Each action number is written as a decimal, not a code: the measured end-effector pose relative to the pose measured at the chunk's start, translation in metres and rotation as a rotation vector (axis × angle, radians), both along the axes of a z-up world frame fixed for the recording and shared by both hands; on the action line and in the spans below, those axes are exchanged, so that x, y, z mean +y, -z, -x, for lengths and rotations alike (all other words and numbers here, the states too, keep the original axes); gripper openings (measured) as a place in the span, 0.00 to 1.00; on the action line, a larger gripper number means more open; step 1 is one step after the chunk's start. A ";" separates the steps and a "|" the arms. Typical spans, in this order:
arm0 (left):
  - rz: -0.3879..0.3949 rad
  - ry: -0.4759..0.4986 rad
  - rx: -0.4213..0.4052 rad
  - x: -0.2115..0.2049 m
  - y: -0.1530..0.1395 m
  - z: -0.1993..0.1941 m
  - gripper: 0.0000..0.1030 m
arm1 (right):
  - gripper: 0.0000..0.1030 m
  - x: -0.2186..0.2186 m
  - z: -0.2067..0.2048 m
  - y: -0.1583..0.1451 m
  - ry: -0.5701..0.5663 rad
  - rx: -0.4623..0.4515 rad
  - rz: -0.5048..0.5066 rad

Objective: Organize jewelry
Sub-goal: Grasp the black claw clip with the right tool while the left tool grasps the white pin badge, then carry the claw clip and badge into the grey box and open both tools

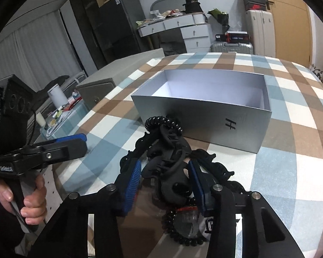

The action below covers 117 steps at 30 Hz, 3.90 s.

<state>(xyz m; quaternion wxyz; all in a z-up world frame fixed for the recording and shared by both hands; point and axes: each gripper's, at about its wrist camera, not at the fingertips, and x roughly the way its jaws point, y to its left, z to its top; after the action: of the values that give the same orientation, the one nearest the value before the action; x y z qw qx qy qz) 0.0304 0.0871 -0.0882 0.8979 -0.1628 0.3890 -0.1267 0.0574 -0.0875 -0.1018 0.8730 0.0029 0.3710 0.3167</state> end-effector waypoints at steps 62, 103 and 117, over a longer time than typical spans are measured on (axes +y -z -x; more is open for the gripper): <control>-0.368 0.173 -0.024 -0.066 -0.066 -0.004 0.36 | 0.39 -0.065 -0.003 -0.068 0.057 -0.151 -0.319; -0.167 0.224 0.024 -0.064 -0.042 -0.109 0.61 | 0.66 -0.049 -0.122 -0.047 0.089 0.002 -0.270; -0.235 0.144 -0.067 -0.065 -0.067 -0.079 0.61 | 0.82 -0.067 -0.076 -0.085 0.141 -0.126 -0.275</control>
<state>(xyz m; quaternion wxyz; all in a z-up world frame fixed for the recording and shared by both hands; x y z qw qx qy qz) 0.1098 0.0219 -0.0209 0.9118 -0.0239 0.3814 -0.1499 0.1332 -0.1548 -0.0167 0.9058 0.1286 0.2677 0.3021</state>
